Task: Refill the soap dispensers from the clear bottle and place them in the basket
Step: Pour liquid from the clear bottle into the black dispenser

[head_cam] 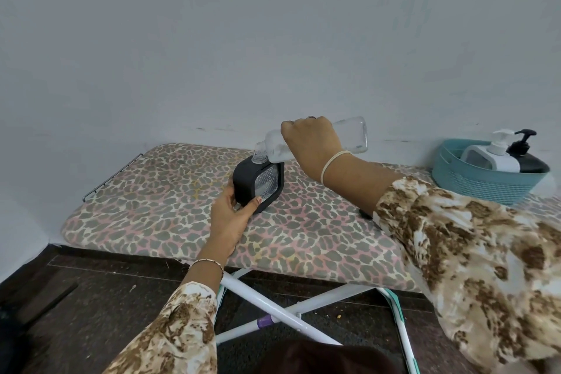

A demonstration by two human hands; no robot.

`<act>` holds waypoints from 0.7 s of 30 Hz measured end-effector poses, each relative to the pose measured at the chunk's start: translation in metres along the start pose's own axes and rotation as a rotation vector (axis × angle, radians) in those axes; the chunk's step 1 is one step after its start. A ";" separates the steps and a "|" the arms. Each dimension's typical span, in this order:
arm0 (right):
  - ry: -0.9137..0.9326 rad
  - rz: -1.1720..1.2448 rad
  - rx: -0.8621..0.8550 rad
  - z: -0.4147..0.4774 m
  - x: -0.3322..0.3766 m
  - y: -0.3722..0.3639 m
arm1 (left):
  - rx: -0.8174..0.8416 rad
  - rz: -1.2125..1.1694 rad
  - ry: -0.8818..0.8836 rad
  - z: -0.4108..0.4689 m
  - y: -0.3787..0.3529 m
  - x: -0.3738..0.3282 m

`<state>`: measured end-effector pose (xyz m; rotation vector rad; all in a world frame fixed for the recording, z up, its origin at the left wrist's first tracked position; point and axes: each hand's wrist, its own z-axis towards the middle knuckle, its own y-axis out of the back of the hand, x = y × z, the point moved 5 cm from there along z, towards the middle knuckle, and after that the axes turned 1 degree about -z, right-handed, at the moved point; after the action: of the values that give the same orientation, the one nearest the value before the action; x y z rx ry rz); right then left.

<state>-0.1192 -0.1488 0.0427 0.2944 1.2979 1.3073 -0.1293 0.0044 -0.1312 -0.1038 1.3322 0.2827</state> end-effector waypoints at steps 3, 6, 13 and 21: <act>-0.021 0.076 0.013 -0.004 -0.004 -0.008 | -0.011 0.031 0.013 0.000 0.000 0.000; -0.083 0.165 0.060 -0.009 -0.014 -0.021 | -0.025 0.027 0.025 -0.001 0.000 0.000; -0.331 0.732 0.119 -0.023 -0.041 -0.079 | -0.026 -0.008 0.036 -0.005 -0.002 -0.007; -0.656 1.236 -0.082 -0.038 -0.047 -0.126 | -0.073 -0.032 0.072 -0.006 -0.002 -0.008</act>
<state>-0.0711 -0.2475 -0.0443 1.4850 0.4074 1.9873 -0.1366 0.0000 -0.1247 -0.1984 1.3903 0.3025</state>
